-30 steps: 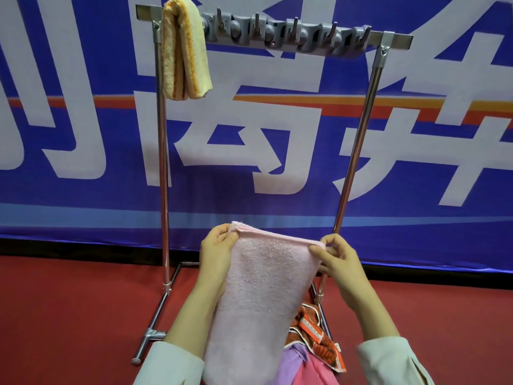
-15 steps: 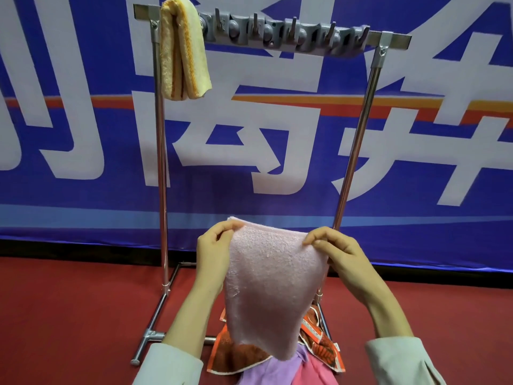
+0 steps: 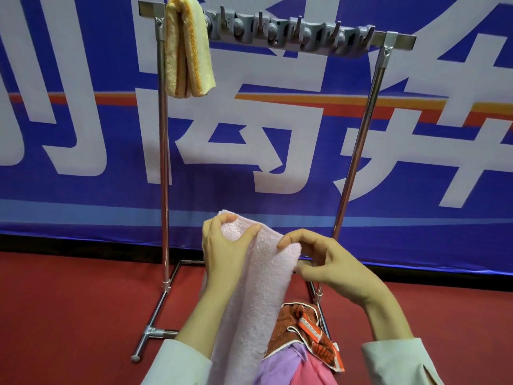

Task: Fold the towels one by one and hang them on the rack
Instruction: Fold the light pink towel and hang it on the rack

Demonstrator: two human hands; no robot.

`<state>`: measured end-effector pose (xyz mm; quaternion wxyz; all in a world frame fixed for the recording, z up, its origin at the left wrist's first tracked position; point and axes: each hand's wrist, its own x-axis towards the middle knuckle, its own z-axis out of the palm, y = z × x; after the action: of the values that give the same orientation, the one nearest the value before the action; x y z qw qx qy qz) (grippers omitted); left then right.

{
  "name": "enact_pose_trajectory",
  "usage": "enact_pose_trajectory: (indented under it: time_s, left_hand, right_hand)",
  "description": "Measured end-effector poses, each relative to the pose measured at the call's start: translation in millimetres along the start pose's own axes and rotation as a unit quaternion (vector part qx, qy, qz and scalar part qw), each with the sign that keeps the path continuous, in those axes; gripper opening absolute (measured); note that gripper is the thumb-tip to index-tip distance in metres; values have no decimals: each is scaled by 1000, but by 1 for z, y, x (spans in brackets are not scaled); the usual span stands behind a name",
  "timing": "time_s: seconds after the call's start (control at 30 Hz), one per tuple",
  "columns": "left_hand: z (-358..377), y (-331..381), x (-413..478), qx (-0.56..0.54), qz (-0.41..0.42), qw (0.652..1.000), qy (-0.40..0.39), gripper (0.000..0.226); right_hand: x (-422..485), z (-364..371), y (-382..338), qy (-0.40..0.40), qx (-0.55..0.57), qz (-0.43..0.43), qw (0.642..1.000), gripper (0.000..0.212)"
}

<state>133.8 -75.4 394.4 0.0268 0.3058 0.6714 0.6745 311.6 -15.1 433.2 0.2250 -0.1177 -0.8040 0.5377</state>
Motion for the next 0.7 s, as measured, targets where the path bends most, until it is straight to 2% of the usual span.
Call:
enact_pose_trajectory:
  time_s: [0.07,0.17,0.3,0.5,0.7]
  left_hand:
    - [-1,0,1,5,3,1000,2,41]
    - [-2,-2,2,9,5,1000,2,41]
    - [0,-3,2,19,12,1000,-21,37]
    - [0,-6,1,-17,1,996,-84,14]
    - [3,3,-7,-33,-15,983,-182,21]
  right_hand:
    - [2,2,-1,-6,-8,4,1000,34]
    - [6,6,0,28,-38,-7,999,24]
    - [10,11,0,54,-84,-50,994,13]
    - [14,13,3,87,-128,-129,979,9]
    - [17,18,0,77,-100,-143,982,12]
